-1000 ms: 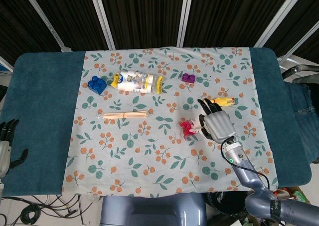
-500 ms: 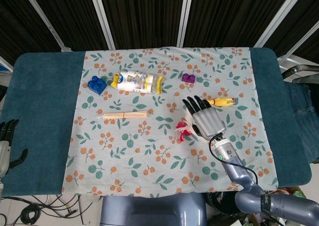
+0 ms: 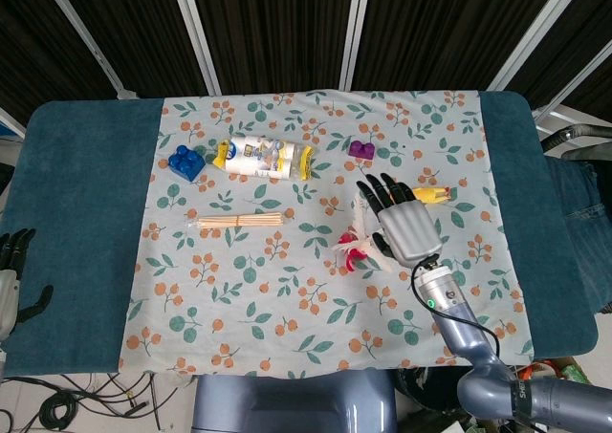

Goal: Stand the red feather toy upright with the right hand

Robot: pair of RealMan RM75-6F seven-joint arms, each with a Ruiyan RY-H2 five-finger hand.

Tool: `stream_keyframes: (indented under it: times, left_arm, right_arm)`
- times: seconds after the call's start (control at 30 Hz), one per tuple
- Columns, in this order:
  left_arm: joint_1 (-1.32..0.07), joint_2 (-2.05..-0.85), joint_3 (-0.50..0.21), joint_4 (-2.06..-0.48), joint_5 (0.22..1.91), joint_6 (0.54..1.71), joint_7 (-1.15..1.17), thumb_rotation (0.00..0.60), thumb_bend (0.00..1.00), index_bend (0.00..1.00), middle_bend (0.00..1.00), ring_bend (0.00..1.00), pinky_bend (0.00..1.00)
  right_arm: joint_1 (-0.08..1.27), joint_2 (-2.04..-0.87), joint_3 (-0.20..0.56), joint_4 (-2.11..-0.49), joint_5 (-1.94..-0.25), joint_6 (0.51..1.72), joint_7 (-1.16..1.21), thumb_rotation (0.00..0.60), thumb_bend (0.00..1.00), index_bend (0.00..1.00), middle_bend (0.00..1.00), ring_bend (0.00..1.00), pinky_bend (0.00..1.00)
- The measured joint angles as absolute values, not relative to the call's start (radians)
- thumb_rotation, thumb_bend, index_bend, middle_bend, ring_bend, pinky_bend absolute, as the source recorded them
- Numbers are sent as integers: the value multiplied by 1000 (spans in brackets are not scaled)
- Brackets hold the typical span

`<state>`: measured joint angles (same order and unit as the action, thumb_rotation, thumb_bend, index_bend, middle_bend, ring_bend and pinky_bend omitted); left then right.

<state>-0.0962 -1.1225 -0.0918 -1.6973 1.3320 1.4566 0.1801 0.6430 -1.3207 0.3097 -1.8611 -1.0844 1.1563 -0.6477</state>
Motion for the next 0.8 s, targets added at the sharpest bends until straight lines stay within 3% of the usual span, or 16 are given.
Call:
stream_keyframes:
  times: [0.33, 0.8]
  left_arm:
    - [-97, -1127, -92, -1697, 1334, 1459, 188, 600, 327, 30, 57, 12, 50]
    - [-98, -1131, -94, -1701, 1334, 1462, 191, 600, 327, 30, 57, 12, 50]
  right_arm:
    - [495, -1186, 268, -1912, -1125, 1263, -498, 600, 278, 0, 30, 2, 152]
    - [302, -1168, 138, -1727, -1320, 1459, -241, 600, 250, 0, 30, 2, 152]
